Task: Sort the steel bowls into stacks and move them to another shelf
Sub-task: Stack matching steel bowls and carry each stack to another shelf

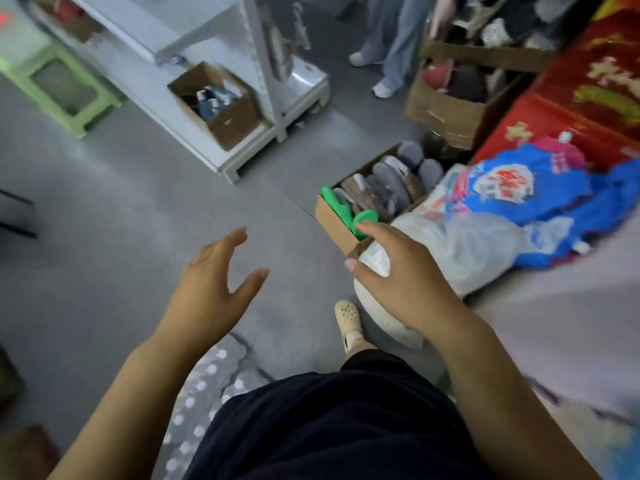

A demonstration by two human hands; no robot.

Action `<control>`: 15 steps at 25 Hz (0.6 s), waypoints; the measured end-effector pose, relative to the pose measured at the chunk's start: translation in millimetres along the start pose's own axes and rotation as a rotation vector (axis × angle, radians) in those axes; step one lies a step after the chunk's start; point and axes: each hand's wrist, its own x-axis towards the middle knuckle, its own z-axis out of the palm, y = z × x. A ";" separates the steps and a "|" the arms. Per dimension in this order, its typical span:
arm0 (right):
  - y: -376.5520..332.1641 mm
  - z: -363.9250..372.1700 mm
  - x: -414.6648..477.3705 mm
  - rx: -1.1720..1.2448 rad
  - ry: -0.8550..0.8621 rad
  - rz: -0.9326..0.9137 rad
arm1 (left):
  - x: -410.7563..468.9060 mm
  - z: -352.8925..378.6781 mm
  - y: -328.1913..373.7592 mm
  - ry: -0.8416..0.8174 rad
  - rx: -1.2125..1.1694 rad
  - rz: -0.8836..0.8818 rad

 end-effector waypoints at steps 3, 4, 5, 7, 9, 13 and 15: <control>-12.3 -10.4 67.4 -0.045 -0.107 -0.104 | 32.2 -7.8 -3.0 0.094 -0.062 -0.141; -17.8 -14.8 89.5 -0.068 -0.127 -0.131 | 41.9 -11.9 -2.7 0.122 -0.093 -0.187; -23.7 -17.8 111.9 -0.087 -0.144 -0.165 | 50.0 -16.7 -3.6 0.151 -0.113 -0.228; -39.6 -16.8 158.1 -0.136 -0.174 -0.246 | 66.2 -26.4 -12.4 0.190 -0.096 -0.283; -61.8 -3.0 199.9 -0.186 -0.241 -0.321 | 76.2 -36.7 -28.4 0.218 -0.058 -0.337; -113.7 49.1 251.0 -0.208 -0.408 -0.444 | 78.3 -54.4 -64.3 0.341 -0.114 -0.509; -140.2 81.7 270.3 -0.219 -0.508 -0.491 | 74.1 -63.9 -88.1 0.390 -0.142 -0.604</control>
